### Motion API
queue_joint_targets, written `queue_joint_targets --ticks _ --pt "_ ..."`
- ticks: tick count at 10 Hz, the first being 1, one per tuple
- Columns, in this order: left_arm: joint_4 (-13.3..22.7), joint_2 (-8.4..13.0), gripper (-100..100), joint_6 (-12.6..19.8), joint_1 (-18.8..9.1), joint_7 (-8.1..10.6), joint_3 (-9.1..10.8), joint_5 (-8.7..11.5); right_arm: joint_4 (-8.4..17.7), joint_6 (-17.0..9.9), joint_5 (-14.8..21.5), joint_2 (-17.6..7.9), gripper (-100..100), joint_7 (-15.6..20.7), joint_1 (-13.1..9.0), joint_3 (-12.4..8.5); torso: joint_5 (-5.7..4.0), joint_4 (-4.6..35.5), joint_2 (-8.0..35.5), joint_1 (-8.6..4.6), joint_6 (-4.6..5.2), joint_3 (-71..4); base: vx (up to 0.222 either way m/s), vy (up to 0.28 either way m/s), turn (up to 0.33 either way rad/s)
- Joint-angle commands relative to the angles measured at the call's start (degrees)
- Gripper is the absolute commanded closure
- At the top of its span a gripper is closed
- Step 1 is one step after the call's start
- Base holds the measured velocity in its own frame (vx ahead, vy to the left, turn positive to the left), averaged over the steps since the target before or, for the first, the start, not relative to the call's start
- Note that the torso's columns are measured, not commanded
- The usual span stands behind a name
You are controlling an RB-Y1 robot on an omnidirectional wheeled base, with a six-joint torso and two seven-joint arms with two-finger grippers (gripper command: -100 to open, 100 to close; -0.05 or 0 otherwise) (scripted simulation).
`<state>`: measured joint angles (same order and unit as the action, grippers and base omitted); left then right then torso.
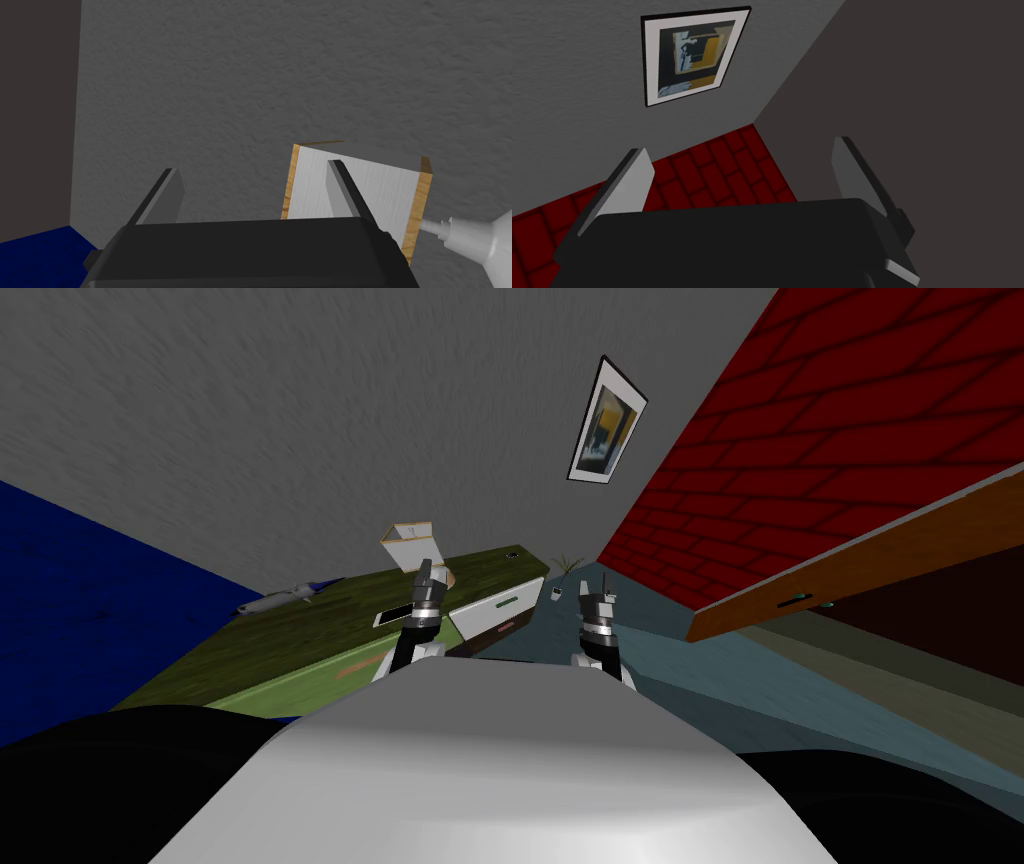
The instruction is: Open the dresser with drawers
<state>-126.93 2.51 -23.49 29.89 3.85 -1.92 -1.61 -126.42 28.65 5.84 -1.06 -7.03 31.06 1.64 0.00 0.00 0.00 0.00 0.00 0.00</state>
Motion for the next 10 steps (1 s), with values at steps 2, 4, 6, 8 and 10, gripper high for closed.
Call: queue_joint_targets --ticks 2,4,6,8,10 --pt "0.0 0.0 0 0.0 0.0 0.0 0.0 0.0 0.0 0.0 0.0 0.0 0 0.0 0.0 0.0 0.0 6.0 5.97 0.0 0.0 -12.0 0.0 0.0 0.0" --pt "-0.01 0.0 0 0.0 0.0 0.0 0.0 0.0 -0.01 0.0 0.0 0.0 0 0.0 0.0 0.0 0.0 14.24 14.22 0.0 0.0 -28.5 0.0 0.0 0.0" --pt "-0.01 0.0 0 0.0 0.0 0.0 0.0 0.0 -0.01 0.0 0.0 0.0 0 0.0 0.0 0.0 0.0 22.68 22.69 0.0 0.0 -45.36 0.0 0.0 0.0" --pt "-0.02 0.0 0 -0.01 0.0 0.0 0.0 0.0 -0.02 0.01 0.0 0.0 0 0.0 0.0 0.0 0.0 31.14 31.16 0.0 0.0 -62.27 0.0 0.0 0.0" --pt "0.72 1.98 -100 0.28 -0.05 0.1 0.24 0.24 -0.02 0.01 0.0 0.0 0 0.0 0.0 0.0 0.0 39.6 39.62 0.0 0.0 -79.19 0.012 -0.014 0.015"
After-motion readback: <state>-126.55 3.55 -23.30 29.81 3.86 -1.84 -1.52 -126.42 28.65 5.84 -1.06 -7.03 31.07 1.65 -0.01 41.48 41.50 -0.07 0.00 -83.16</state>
